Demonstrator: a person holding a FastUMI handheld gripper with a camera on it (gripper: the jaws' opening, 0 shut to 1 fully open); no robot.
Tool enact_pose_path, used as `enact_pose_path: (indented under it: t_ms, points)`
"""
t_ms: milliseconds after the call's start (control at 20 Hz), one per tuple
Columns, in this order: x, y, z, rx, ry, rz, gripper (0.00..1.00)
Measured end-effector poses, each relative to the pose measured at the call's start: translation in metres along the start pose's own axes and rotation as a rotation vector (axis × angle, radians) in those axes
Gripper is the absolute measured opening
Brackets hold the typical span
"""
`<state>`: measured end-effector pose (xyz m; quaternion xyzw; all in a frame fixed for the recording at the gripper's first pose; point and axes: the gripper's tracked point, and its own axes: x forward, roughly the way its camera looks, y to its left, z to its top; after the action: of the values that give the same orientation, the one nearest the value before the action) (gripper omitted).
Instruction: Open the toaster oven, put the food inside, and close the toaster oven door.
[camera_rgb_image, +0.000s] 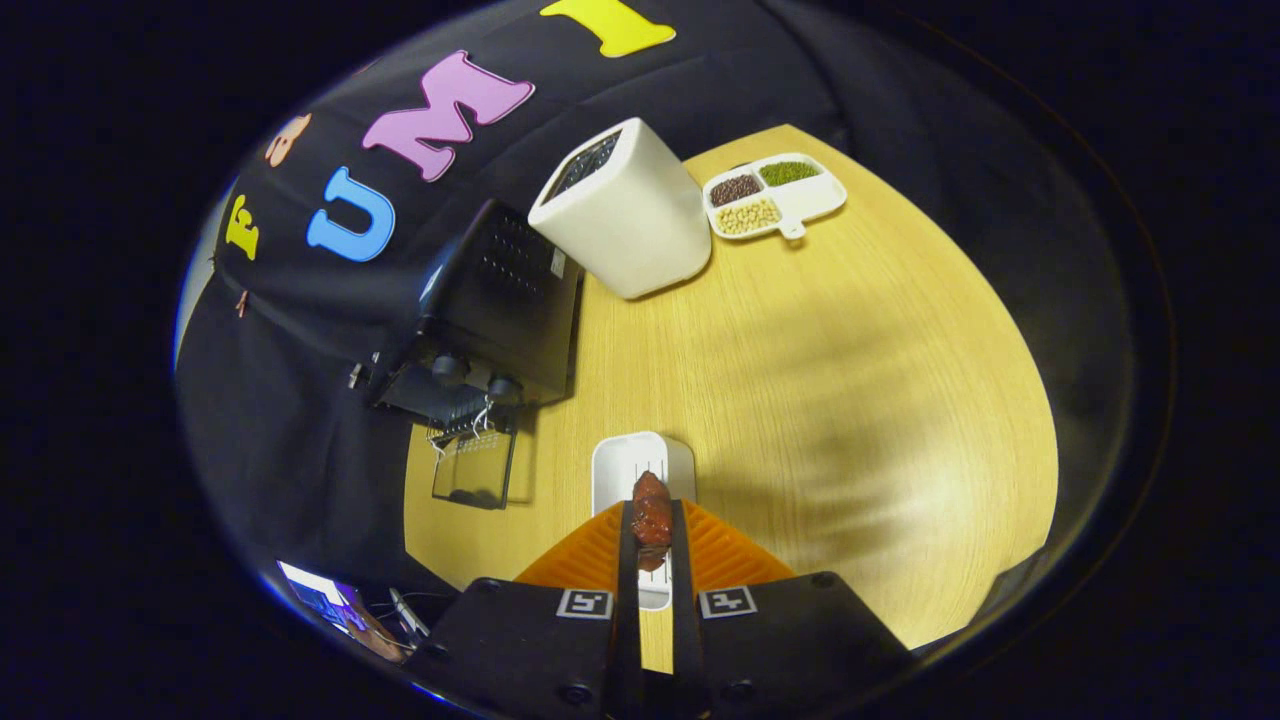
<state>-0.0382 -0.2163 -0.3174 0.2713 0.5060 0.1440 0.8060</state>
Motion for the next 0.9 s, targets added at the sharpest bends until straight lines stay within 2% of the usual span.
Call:
enact_pose_path:
  t_ms: [200,450,700,900]
  points:
    - [-0.027,0.049,0.009,0.000,-0.137,0.039,0.17]
    - [-0.031,0.130,-0.013,-0.030,-0.199,0.091,0.17]
    - [-0.006,0.212,-0.048,-0.019,-0.201,0.192,0.17]
    - [0.035,0.262,-0.059,0.060,-0.225,0.265,0.17]
